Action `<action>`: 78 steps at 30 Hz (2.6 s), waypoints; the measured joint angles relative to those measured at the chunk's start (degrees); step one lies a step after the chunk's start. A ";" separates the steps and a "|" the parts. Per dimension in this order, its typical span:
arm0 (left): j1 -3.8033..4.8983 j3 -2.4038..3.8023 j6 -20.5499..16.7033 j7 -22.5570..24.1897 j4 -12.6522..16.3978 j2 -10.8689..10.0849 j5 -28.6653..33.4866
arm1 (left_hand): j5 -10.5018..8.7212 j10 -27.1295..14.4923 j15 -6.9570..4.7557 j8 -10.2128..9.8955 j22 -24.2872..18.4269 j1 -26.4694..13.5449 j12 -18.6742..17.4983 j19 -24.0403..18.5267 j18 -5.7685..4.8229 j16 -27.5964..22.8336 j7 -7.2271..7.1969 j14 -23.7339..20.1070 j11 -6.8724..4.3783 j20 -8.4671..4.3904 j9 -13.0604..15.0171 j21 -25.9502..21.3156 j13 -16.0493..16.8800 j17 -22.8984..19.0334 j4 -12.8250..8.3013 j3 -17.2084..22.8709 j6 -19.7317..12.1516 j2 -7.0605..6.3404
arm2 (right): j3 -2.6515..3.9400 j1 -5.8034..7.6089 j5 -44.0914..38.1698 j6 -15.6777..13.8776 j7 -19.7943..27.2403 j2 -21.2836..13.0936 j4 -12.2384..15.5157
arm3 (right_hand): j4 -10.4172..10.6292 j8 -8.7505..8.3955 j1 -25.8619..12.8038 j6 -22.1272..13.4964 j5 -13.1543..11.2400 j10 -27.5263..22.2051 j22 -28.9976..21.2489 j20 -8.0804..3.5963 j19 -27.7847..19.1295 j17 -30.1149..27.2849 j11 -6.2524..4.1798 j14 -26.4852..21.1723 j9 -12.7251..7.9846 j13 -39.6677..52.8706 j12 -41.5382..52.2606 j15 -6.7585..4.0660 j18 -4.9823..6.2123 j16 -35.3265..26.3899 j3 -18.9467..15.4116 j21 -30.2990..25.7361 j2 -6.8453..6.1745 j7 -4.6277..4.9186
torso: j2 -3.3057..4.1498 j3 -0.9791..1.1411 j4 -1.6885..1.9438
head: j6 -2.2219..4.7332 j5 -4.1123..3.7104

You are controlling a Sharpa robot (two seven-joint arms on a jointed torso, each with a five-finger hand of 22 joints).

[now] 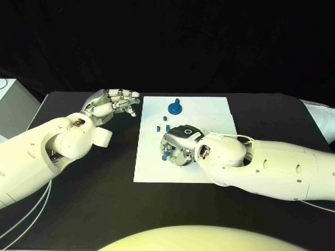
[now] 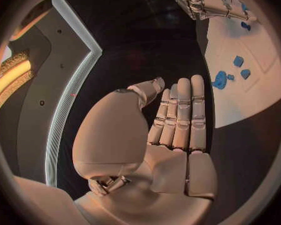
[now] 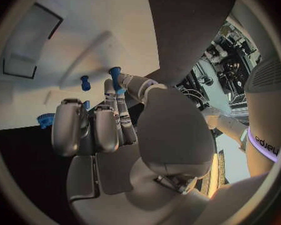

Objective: Assemble the parts on the task board

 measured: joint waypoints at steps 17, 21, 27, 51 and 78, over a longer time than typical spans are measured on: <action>0.00 0.00 0.07 -0.10 -0.03 0.08 0.00 | 0.00 0.00 0.00 0.00 0.00 0.00 -0.02 0.00 0.00 0.00 0.00 0.00 0.00 0.00 0.00 0.00 -0.01 0.00 0.00 0.00 0.00 0.00 | 0.02 -0.72 -1.23 -0.16 -0.45 1.58 -1.07 | -0.55 -1.92 -1.85 -4.00 0.43 -2.30 -0.01 0.00 0.00 -0.11 1.59 -0.02 0.90 -0.21 -2.53 0.64 0.00 0.00 0.90 -0.77 -1.17 1.92 | 0.03 -0.05 -0.03 | 0.07 -0.08; 0.00 0.00 0.08 -0.12 -0.07 0.11 0.00 | 0.00 -0.25 0.00 0.00 -0.03 0.00 0.27 0.00 0.00 0.00 0.00 0.00 0.01 0.00 0.02 -0.25 -0.01 0.03 0.17 -0.17 0.00 0.00 | -0.41 -1.22 -1.24 -0.16 -0.45 1.55 -1.32 | -0.37 -4.08 -3.35 -7.24 0.43 -6.52 -0.83 0.65 0.00 -1.43 2.58 -0.02 -0.20 -0.88 -4.40 1.49 0.00 -0.68 0.19 -3.19 -2.66 2.69 | 0.03 -0.05 -0.04 | -0.01 -0.13; -0.01 0.00 0.10 -0.13 -0.07 0.13 0.00 | 0.00 -0.42 0.00 0.00 -0.12 0.00 0.28 0.00 0.00 0.00 0.00 0.00 -0.01 0.00 0.06 -0.39 -0.01 0.06 0.25 -0.25 0.00 0.00 | -0.43 -1.30 -1.24 -0.31 -0.44 1.36 -1.55 | -0.25 -6.63 -1.81 -11.11 -1.05 -12.91 -3.81 1.58 -0.07 -4.53 3.99 -0.52 -1.39 -1.05 -3.85 2.58 0.00 -2.23 -6.29 -7.76 -2.30 4.13 | -0.02 -0.06 0.00 | -0.03 0.02; -0.07 0.00 0.19 -0.23 -0.22 0.16 0.00 | 0.00 -0.41 0.00 0.00 -0.11 0.00 0.28 -0.01 0.00 0.00 0.00 0.00 -0.01 0.00 0.05 -0.39 -0.01 0.05 0.25 -0.25 0.00 0.00 | 0.07 -0.88 -0.34 -5.81 0.26 -2.22 0.72 | 5.11 -7.67 3.95 -14.03 -1.04 -17.65 -4.85 2.17 -0.11 -6.33 3.92 -1.31 -2.83 -0.86 0.35 2.94 0.86 -2.24 -17.73 -9.42 -1.32 3.99 | -0.05 0.09 -0.04 | 0.53 -0.24; -2.15 0.00 0.36 -0.26 -0.74 0.28 0.01 | 0.00 -0.41 0.00 0.00 -0.20 0.00 0.27 0.20 0.00 0.00 0.00 0.00 -0.01 -0.22 0.04 -0.39 0.02 0.08 0.24 -0.25 0.00 0.00 | 0.92 6.64 38.77 -3.19 3.55 -24.25 5.04 | 13.88 7.24 -5.85 -6.56 9.53 12.69 0.03 -1.34 0.11 6.96 -2.21 -0.06 5.85 69.31 73.88 -1.80 -2.32 6.47 -18.67 14.83 0.45 -0.91 | -1.32 0.41 -1.41 | 1.60 -2.16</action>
